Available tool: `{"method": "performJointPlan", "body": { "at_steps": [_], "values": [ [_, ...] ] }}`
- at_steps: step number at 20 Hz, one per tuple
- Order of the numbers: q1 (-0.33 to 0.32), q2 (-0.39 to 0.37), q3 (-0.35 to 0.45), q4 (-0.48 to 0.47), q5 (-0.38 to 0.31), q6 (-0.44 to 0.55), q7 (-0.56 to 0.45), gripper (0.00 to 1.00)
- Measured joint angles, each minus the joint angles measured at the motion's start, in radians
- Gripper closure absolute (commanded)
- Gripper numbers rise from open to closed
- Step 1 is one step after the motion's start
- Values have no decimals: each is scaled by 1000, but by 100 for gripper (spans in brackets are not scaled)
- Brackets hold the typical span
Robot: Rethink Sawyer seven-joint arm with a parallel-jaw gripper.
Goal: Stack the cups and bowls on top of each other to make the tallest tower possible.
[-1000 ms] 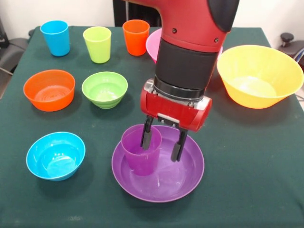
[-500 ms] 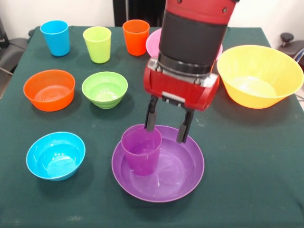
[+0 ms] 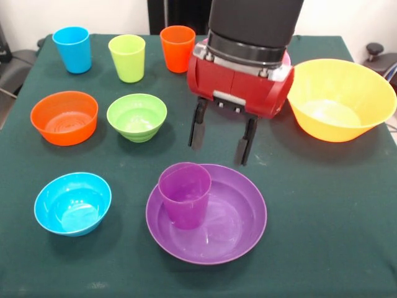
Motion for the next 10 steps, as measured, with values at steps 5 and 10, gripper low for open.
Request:
{"method": "performJointPlan", "body": {
  "at_steps": [5,10],
  "values": [
    [0,-30,0,40,0,0,0,0],
    [-1,-52,0,92,0,0,0,0]
  ]
}}
